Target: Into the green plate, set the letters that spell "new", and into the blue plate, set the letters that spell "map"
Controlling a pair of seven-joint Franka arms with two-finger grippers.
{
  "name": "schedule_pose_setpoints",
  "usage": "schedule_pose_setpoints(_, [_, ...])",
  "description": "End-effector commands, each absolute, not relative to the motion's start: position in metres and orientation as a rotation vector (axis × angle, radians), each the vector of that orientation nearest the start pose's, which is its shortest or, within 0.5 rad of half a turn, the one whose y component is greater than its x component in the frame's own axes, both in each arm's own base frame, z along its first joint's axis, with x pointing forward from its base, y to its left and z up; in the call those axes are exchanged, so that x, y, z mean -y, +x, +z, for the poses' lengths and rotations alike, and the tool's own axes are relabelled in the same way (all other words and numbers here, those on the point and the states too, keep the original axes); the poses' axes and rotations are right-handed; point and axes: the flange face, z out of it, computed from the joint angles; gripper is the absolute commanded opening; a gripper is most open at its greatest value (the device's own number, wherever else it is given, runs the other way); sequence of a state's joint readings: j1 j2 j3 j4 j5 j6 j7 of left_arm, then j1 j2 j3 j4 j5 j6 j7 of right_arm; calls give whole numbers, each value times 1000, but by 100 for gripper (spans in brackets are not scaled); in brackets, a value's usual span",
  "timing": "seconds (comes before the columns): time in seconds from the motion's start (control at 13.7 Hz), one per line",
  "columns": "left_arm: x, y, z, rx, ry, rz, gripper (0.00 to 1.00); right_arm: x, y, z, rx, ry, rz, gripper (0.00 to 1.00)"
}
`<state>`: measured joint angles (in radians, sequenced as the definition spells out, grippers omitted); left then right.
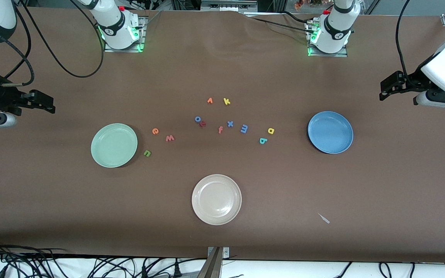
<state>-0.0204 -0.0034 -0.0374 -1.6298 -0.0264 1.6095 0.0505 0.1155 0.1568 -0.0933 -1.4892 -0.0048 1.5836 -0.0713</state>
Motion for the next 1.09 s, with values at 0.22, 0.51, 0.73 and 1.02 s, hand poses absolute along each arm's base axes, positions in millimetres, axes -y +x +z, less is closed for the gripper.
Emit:
schedule_pose_setpoints(0.22, [35, 557, 607, -166, -3134, 34, 100, -20, 604, 579, 137, -3122, 82, 100])
schedule_pose_setpoints(0.51, [34, 557, 606, -157, -3148, 39, 100, -19, 613, 556, 154, -3130, 145, 100])
schedule_pose_setpoints(0.73, [52, 555, 611, -207, -3147, 20, 100, -19, 622, 534, 228, -3128, 182, 100])
schedule_pose_setpoints(1.02, [95, 562, 585, -349, -3134, 100, 100, -20, 631, 498, 258, -3135, 285, 100])
